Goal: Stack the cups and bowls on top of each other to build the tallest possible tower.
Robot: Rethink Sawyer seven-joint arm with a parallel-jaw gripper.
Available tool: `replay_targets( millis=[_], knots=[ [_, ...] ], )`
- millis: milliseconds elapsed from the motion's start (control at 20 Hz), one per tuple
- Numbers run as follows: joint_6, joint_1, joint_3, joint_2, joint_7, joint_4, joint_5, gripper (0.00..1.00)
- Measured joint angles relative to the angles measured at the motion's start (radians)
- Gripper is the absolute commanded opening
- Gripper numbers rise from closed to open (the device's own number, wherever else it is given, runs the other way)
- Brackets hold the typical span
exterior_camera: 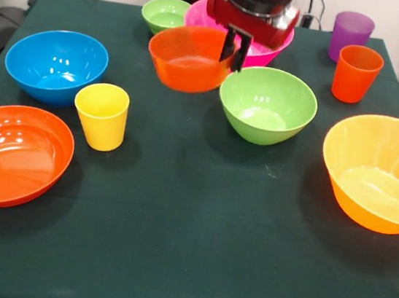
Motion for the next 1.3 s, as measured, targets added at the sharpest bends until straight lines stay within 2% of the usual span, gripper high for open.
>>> replay_targets(
  millis=[400, 450, 650, 950, 1300],
  knots=[
    [0.096, 0.000, -0.001, 0.125, 0.010, -0.239, 0.004, 0.00],
    [0.117, 0.000, -0.001, 0.161, 0.010, -0.303, 0.006, 0.00],
    [0.147, 0.000, -0.004, 0.213, 0.010, -0.395, 0.010, 0.00],
    [0.213, -0.004, -0.015, 0.342, 0.010, -0.608, 0.037, 0.00],
    [0.239, -0.008, -0.042, 0.453, 0.010, -0.774, 0.062, 0.00]
  ],
)
